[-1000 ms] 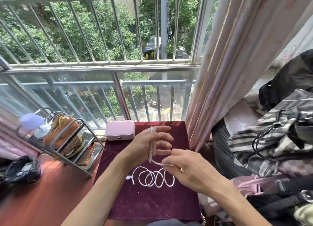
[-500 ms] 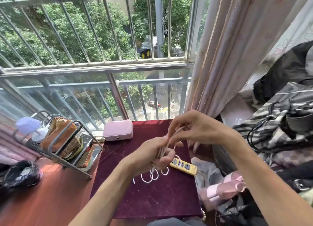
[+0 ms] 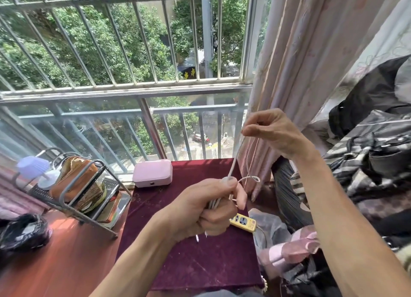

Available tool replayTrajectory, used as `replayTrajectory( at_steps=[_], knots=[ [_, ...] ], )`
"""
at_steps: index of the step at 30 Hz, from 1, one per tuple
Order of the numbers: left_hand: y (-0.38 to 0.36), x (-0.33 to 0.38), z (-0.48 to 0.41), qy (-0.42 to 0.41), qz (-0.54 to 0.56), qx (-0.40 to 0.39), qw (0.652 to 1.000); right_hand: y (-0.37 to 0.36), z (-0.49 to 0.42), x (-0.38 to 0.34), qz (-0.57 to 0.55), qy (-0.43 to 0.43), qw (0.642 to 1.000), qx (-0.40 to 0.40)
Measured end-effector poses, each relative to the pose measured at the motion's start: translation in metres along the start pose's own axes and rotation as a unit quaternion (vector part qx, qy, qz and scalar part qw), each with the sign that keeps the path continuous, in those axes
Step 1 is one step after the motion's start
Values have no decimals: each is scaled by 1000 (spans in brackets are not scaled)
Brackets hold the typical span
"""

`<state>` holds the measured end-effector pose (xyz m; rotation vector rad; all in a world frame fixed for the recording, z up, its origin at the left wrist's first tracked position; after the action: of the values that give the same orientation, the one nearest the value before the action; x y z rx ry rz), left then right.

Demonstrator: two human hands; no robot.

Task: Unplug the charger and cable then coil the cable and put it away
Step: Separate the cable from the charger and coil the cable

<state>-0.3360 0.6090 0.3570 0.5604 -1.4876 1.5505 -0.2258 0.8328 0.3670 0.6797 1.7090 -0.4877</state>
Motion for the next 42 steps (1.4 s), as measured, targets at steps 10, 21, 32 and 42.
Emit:
replayTrajectory(
  at_steps=[10, 21, 32, 42],
  knots=[
    [6, 11, -10, -81, 96, 21, 992, -73, 38, 78, -34, -102, 991, 79],
    [50, 6, -14, -151, 103, 211, 960, -132, 101, 120, 52, -119, 985, 112],
    [88, -8, -15, -111, 57, 193, 973, -119, 118, 62, 298, -53, 953, -30],
    [100, -21, -17, -74, 17, 266, 961, -119, 104, 20, 468, -9, 861, -198]
  ],
)
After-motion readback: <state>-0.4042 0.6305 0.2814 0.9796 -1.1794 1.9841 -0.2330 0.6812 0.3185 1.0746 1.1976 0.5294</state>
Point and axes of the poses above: each hand's wrist, its own z-axis away from the middle knuckle, its own y-axis out of the back of the hand, x = y × z, the point moved 1 cm from there along -z, towards the middle knuckle, and after that the axes turned 12 degrees about x, right-handed, at the moved point
